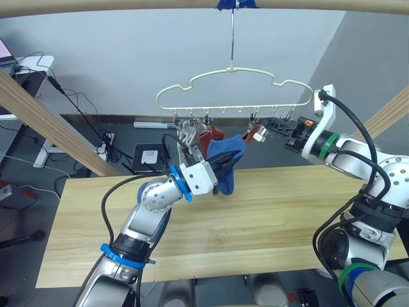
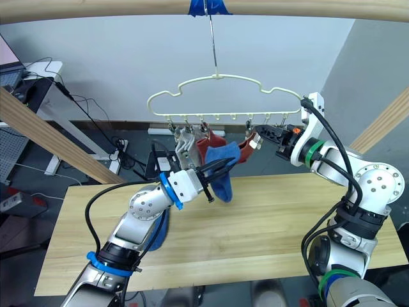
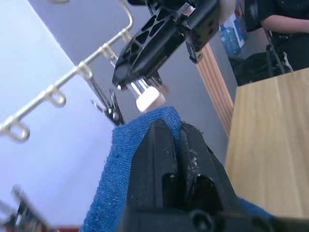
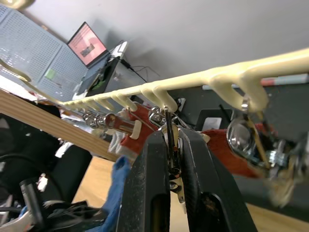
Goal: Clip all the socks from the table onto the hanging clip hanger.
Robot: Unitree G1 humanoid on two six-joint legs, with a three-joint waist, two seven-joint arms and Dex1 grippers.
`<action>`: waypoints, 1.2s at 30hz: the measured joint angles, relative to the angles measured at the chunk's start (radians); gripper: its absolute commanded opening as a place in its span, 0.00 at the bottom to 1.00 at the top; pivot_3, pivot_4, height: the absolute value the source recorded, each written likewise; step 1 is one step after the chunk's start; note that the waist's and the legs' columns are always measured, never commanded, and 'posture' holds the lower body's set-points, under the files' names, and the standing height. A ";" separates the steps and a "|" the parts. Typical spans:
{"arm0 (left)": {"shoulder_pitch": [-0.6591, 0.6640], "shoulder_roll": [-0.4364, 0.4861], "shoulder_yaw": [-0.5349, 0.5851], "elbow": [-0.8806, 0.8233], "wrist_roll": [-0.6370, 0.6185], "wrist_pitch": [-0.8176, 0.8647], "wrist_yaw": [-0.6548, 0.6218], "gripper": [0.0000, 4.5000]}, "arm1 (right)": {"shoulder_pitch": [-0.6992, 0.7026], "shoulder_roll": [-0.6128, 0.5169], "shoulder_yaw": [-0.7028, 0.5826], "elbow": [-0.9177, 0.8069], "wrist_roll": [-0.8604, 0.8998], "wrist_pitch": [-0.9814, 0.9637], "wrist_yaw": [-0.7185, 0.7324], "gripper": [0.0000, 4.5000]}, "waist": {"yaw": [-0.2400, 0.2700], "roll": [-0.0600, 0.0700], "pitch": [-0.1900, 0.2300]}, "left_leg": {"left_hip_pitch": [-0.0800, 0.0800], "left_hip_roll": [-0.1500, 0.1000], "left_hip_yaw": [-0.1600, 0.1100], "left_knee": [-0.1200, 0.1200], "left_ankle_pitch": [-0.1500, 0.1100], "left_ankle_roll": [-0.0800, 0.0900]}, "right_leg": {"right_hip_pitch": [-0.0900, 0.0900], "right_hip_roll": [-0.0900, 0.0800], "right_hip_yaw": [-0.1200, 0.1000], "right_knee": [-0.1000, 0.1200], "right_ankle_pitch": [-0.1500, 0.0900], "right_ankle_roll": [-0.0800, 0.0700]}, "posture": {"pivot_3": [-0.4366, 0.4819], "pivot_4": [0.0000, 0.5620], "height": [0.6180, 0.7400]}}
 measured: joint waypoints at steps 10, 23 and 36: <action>-0.061 -0.057 -0.053 0.093 0.048 -0.029 0.042 0.00 | 0.003 0.024 -0.007 0.010 0.190 -0.036 -0.212 0.01 | -0.023 0.000 0.000 | 0.000 0.000 0.000 0.000 0.000 0.001 | 0.000 0.000 0.000 0.001 0.000 0.000 | 0.24 0.53 1.00; -0.049 -0.063 -0.057 0.092 0.038 0.000 0.041 0.00 | 0.063 -0.101 0.122 0.042 0.413 -0.209 -0.351 0.01 | -0.022 0.000 0.000 | 0.000 0.000 0.000 0.000 0.001 0.001 | 0.000 0.000 0.000 0.001 0.000 0.000 | 0.24 0.53 1.00; -0.079 -0.086 -0.055 0.100 0.025 0.027 0.059 0.00 | 0.108 -0.211 0.257 0.046 0.541 -0.356 -0.379 0.01 | -0.019 0.000 0.000 | 0.000 0.000 0.000 0.000 0.001 0.001 | 0.000 0.001 0.000 0.000 0.000 0.000 | 0.24 0.54 1.00</action>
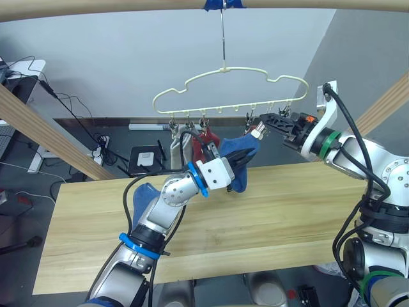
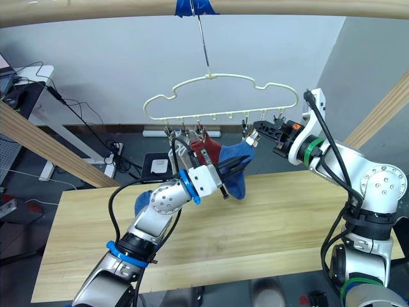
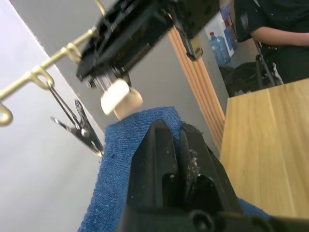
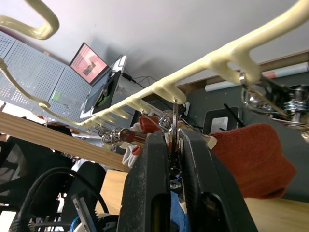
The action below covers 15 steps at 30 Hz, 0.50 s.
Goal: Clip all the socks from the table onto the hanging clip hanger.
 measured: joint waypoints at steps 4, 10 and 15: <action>-0.014 -0.002 0.000 0.001 0.001 -0.004 0.007 0.00 | 0.005 -0.033 0.031 -0.004 0.012 -0.023 0.006 0.01 | 0.001 0.000 0.000 | 0.000 0.000 0.000 0.000 0.000 0.000 | 0.000 0.000 0.000 0.000 0.000 0.000 | 0.24 0.53 1.00; -0.014 0.002 0.001 0.001 0.016 -0.022 0.027 0.00 | 0.013 -0.062 0.052 -0.005 0.021 -0.060 0.021 0.01 | 0.001 0.000 0.000 | 0.000 0.000 0.000 0.000 0.000 0.000 | 0.000 0.000 0.000 0.000 0.000 0.000 | 0.24 0.53 1.00; -0.015 0.001 0.001 0.006 0.018 -0.023 0.027 0.00 | 0.022 -0.068 0.074 -0.010 0.037 -0.087 0.022 0.01 | 0.002 0.000 0.000 | 0.000 0.000 0.000 0.000 0.000 0.000 | 0.000 0.000 0.000 0.000 0.000 0.000 | 0.24 0.53 1.00</action>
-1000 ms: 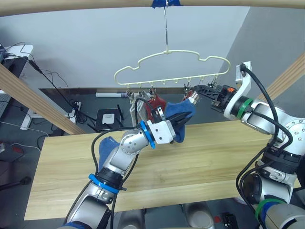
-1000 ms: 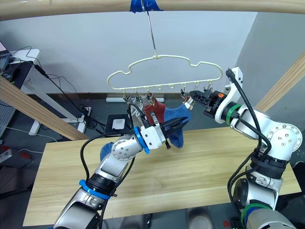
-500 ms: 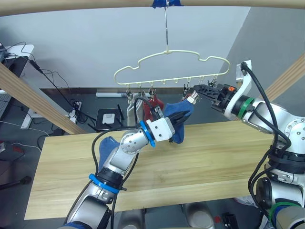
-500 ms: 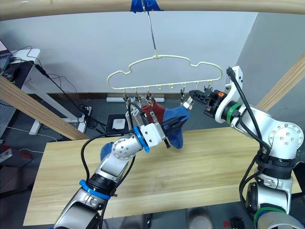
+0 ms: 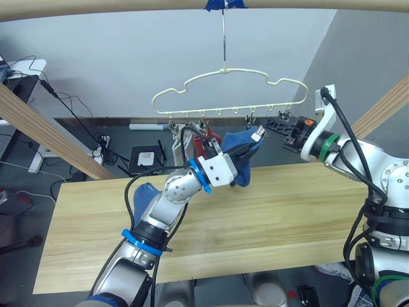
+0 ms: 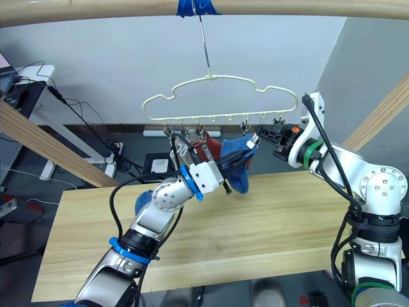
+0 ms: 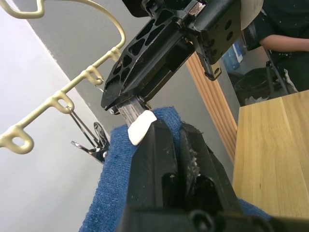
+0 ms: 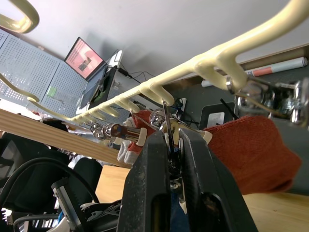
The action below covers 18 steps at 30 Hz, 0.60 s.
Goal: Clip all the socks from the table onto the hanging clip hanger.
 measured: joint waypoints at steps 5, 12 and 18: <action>-0.001 -0.002 -0.001 0.001 0.001 0.000 -0.001 0.00 | 0.010 -0.012 0.015 -0.004 0.024 -0.015 0.000 0.47 | 0.000 0.000 0.000 | 0.000 0.000 0.000 0.000 0.000 0.000 | 0.000 0.000 0.000 0.000 0.000 0.000 | 0.24 0.52 1.00; -0.005 -0.004 -0.003 0.001 0.004 0.000 0.000 0.00 | 0.062 -0.084 0.023 -0.023 0.040 -0.024 0.011 0.99 | 0.003 0.000 0.000 | 0.000 0.000 0.000 0.000 0.000 0.000 | 0.000 0.000 0.000 -0.001 0.000 0.000 | 0.24 0.52 1.00; -0.007 -0.009 0.002 0.001 -0.015 0.027 -0.007 0.36 | 0.180 -0.271 -0.047 -0.080 -0.009 -0.014 0.127 1.00 | 0.006 0.000 0.000 | -0.001 0.000 0.000 0.000 0.000 0.000 | 0.000 0.000 0.000 -0.001 0.000 0.000 | 0.22 0.53 1.00</action>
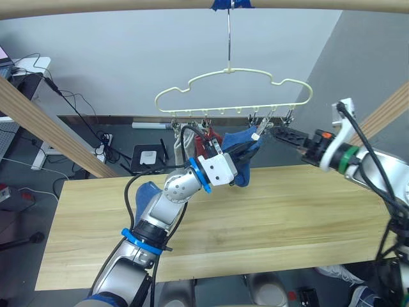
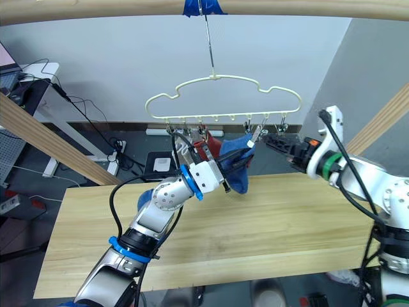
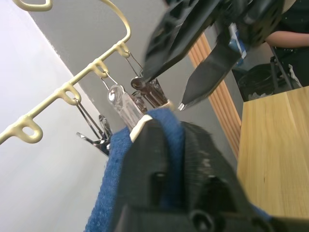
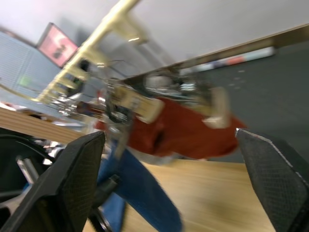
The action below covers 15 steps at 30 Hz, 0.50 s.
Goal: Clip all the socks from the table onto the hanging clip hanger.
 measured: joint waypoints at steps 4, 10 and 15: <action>0.001 -0.003 0.000 -0.008 -0.041 0.046 -0.026 0.63 | 0.075 -0.069 -0.005 -0.109 -0.186 -0.015 0.121 1.00 | -0.006 0.000 0.000 | 0.001 0.001 0.000 0.000 0.000 0.000 | 0.000 0.001 0.000 0.001 0.000 0.000 | 0.22 0.54 1.00; 0.068 0.046 0.020 -0.124 -0.118 0.143 -0.072 0.97 | 0.181 -0.068 0.060 -0.240 -0.518 -0.117 0.255 1.00 | -0.008 0.000 0.000 | 0.002 0.001 0.000 0.000 0.000 0.000 | 0.000 0.002 0.000 0.001 0.000 0.000 | 0.23 0.55 1.00; 0.167 0.141 0.109 -0.295 -0.252 0.296 -0.128 0.99 | 0.233 0.015 0.131 -0.314 -0.819 -0.269 0.284 1.00 | -0.005 0.000 0.001 | 0.002 0.002 0.000 0.000 0.000 0.000 | 0.000 0.002 0.000 0.001 0.000 0.000 | 0.25 0.56 1.00</action>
